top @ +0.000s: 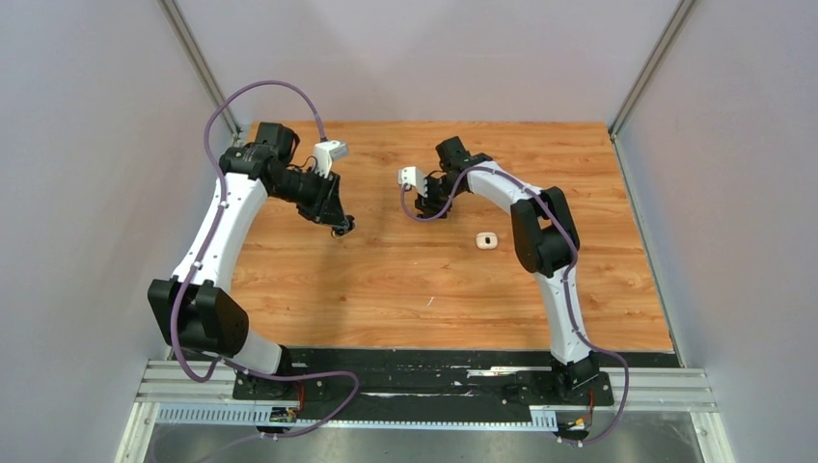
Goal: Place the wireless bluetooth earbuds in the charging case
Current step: Pick up the right earbud from the center of the board.
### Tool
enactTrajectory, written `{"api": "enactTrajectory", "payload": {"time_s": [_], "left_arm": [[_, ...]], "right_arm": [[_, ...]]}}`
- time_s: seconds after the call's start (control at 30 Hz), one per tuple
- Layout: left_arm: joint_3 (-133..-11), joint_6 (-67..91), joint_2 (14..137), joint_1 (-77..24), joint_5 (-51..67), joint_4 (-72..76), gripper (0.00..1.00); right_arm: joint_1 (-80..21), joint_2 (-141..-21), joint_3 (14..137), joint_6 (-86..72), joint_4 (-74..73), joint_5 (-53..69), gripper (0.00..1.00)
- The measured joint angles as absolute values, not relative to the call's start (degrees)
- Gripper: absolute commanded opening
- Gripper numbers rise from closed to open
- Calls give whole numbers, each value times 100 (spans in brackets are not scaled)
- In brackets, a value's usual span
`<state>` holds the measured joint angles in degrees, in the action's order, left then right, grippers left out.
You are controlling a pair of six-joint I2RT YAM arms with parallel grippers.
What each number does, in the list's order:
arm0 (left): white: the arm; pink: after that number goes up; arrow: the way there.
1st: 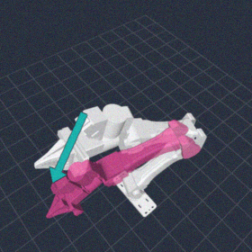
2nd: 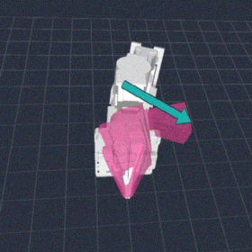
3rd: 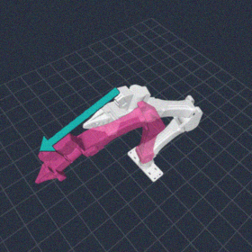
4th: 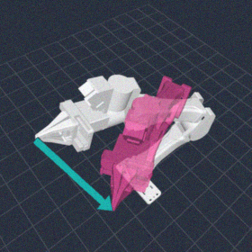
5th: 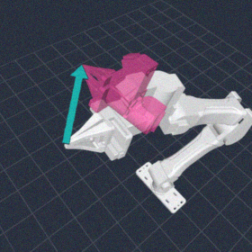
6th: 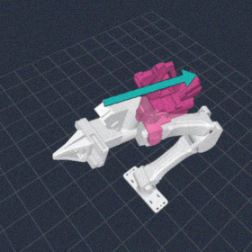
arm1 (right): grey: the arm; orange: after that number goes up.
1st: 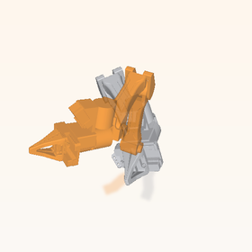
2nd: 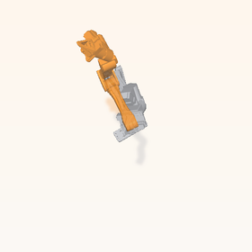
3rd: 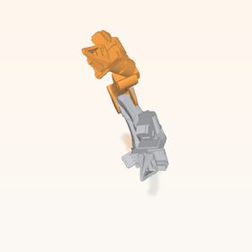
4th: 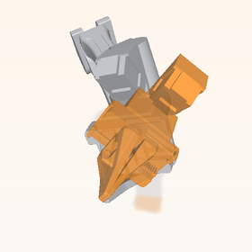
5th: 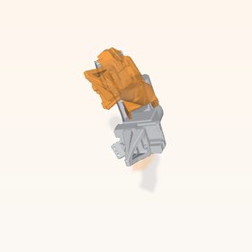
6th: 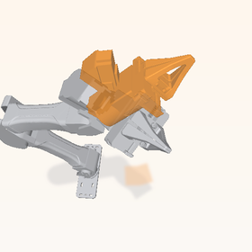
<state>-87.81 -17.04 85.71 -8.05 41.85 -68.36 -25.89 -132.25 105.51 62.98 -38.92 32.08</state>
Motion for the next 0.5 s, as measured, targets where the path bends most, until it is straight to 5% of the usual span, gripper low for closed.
{"api": "enactTrajectory", "payload": {"time_s": [0.5], "left_arm": [[-8434, -1559, 8549, -805, 4193, -6643, 0]], "right_arm": [[-3039, -13552, 11006, 5078, -3743, 3225, 41]]}}
